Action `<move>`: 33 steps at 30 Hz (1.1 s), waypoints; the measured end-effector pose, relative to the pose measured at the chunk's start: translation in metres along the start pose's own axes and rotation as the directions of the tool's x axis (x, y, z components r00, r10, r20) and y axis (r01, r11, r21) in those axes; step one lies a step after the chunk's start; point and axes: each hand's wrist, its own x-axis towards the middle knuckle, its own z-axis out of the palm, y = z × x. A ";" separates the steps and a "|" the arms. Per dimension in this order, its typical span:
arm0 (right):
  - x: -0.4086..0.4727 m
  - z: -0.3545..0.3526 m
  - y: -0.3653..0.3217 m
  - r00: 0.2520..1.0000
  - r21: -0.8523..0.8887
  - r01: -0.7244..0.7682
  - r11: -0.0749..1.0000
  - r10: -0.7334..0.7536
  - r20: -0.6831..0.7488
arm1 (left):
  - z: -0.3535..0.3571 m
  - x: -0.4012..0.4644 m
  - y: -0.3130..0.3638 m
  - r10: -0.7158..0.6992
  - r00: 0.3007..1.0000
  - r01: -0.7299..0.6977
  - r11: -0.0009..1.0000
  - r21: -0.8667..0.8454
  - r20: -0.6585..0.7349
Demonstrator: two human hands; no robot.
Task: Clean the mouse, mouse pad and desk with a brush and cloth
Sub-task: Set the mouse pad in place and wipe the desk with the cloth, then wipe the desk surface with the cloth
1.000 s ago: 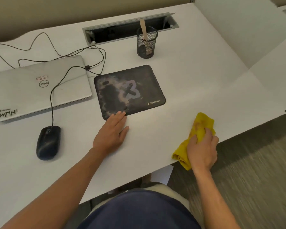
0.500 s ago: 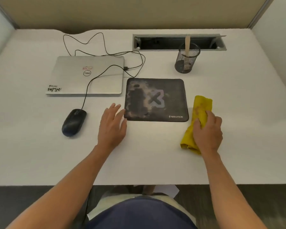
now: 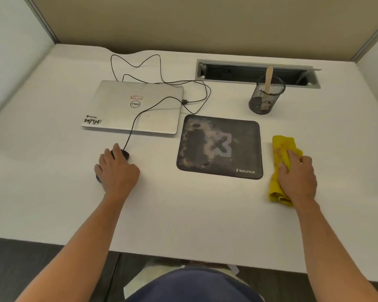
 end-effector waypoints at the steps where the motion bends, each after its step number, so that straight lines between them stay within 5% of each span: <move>1: 0.003 -0.001 0.001 1.000 -0.013 0.012 1.000 -0.012 0.006 | 0.000 0.001 0.001 0.003 1.000 -0.003 1.000 -0.008 -0.005; 8: 0.014 -0.008 -0.006 0.999 -0.218 0.019 0.976 -0.027 -0.033 | -0.007 0.010 0.004 -0.009 1.000 0.009 0.997 -0.083 -0.002; 13: -0.014 0.008 -0.054 0.942 -0.057 0.253 0.966 -0.259 -0.214 | -0.003 0.005 0.026 0.017 1.000 -0.020 0.979 -0.205 -0.019; 18: -0.042 0.041 -0.069 0.959 0.025 0.277 0.960 -0.275 -0.066 | 0.002 -0.003 0.065 0.120 0.993 -0.115 0.944 -0.310 -0.001; 33: -0.044 0.060 -0.063 0.971 0.039 0.237 0.971 -0.237 0.010 | 0.053 -0.025 0.198 0.380 0.921 -0.336 0.888 -0.314 0.087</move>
